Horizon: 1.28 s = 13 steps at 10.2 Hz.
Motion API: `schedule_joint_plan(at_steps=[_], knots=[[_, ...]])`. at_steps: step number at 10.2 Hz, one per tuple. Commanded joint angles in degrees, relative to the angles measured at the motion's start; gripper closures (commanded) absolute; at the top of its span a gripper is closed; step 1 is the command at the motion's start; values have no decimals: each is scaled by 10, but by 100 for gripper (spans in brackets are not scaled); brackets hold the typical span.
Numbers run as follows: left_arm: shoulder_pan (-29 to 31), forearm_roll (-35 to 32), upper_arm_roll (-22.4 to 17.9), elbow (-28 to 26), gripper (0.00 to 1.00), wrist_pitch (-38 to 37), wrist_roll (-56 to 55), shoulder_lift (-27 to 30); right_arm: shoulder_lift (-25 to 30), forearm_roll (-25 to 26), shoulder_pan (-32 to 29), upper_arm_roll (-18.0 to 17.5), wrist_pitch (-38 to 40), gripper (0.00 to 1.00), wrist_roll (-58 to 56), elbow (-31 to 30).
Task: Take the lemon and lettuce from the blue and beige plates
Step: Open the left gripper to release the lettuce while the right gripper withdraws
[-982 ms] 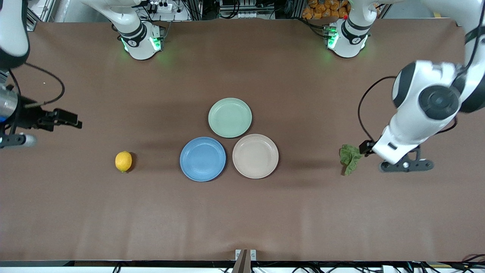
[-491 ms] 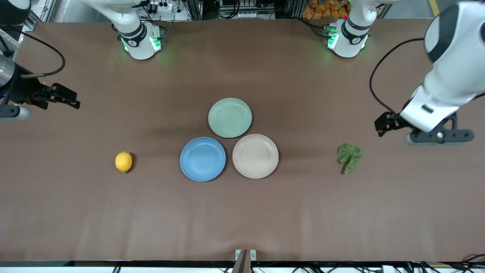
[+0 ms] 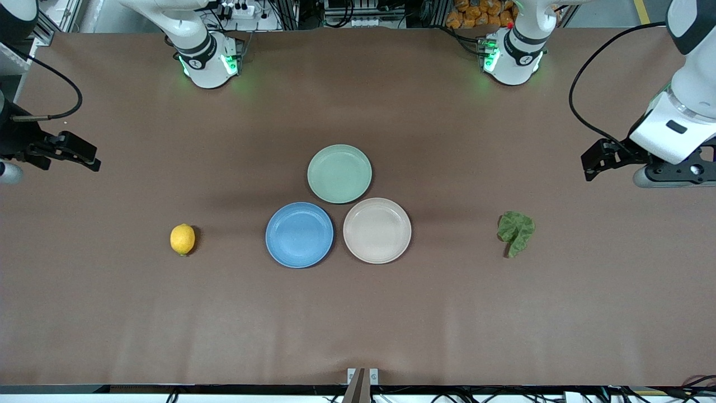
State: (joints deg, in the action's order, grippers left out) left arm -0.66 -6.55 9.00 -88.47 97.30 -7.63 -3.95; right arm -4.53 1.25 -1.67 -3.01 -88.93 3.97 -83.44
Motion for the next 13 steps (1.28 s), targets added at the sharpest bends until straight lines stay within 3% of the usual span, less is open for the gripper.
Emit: schedule_joint_plan(at_steps=[1, 9, 13], knots=[[4, 16, -2, -9, 0, -12, 24, 24, -4, 17, 1, -4, 23, 0, 13, 26], [13, 43, 2, -9, 0, -26, 27, 50, 14, 17, 1, -3, 39, 0, 15, 14], [11, 44, 4, -7, 0, -26, 26, 47, 37, 17, 1, -2, 29, 0, 24, -20]])
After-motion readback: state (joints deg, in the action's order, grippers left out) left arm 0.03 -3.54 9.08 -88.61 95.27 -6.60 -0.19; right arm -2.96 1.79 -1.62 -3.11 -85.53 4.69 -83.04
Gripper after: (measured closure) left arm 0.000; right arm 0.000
